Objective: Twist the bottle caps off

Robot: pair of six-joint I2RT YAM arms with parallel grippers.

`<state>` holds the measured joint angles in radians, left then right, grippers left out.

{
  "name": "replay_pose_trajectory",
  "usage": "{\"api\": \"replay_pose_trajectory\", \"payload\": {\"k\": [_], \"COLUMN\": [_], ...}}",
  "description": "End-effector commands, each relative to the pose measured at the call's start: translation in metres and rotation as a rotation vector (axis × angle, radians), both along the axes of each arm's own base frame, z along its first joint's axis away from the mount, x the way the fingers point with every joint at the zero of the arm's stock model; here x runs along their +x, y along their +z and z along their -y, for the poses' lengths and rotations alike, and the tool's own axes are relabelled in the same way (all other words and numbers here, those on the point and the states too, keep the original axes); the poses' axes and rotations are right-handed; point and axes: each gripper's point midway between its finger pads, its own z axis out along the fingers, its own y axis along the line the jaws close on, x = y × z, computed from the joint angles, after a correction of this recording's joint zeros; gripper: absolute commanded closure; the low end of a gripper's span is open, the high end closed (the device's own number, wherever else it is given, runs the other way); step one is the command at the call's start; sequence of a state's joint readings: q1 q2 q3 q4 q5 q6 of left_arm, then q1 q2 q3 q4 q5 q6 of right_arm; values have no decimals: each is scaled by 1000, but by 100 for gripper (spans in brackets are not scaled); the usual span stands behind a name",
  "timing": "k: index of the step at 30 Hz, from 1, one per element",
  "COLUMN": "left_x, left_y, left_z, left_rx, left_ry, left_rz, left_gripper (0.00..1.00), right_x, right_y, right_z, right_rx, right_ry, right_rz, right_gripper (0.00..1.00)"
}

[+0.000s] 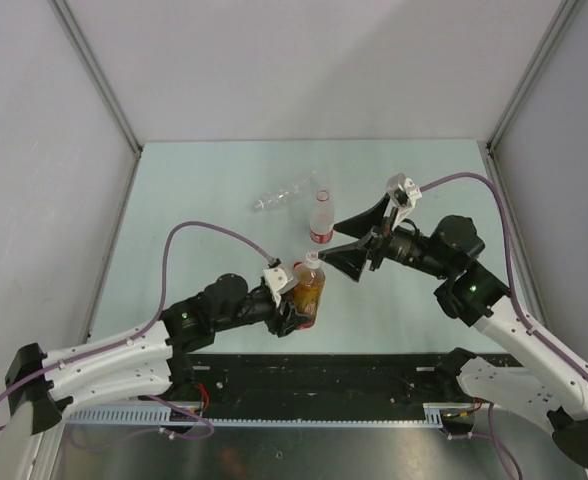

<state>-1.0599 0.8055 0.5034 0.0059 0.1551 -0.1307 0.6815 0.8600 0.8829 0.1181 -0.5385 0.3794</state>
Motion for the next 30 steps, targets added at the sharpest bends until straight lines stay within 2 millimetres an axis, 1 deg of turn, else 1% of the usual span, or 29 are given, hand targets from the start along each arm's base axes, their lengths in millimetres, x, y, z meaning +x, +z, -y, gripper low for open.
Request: {"api": "replay_pose_trajectory", "payload": {"k": [1,4,7,11,14,19,26,29,30], "left_x": [32,45,54,62,65,63,61,59,59], "left_y": [16,9,3,6,5,3,-3,-4,-4], "left_z": [-5,-7,-10,-14,-17,-15,-10,-9,-9], "left_rx": [42,134,222,239,237,237,263,267,267], "left_ry": [167,256,340,435,473,471,455,450,449], "left_rz": [54,64,85,93,87,77,66,62,60], "left_gripper": [81,82,82,83,83,83,83,83,83], "right_x": [28,39,49,60,66,66,58,58,59], "right_y": [-2,-18,-27,-40,-48,-55,-64,-65,-66], "right_z": [2,-1,-3,-4,-2,-3,-19,-24,-26], "right_rx": [-8,-77,-133,-201,-239,-259,-280,-278,-277], "right_ry": [-190,-271,-341,-407,-448,-445,-355,-340,-334], "right_rz": [-97,-164,-207,-251,-270,-290,-307,-310,-312], "right_gripper": [2,1,1,1,4,11,17,24,29]}}
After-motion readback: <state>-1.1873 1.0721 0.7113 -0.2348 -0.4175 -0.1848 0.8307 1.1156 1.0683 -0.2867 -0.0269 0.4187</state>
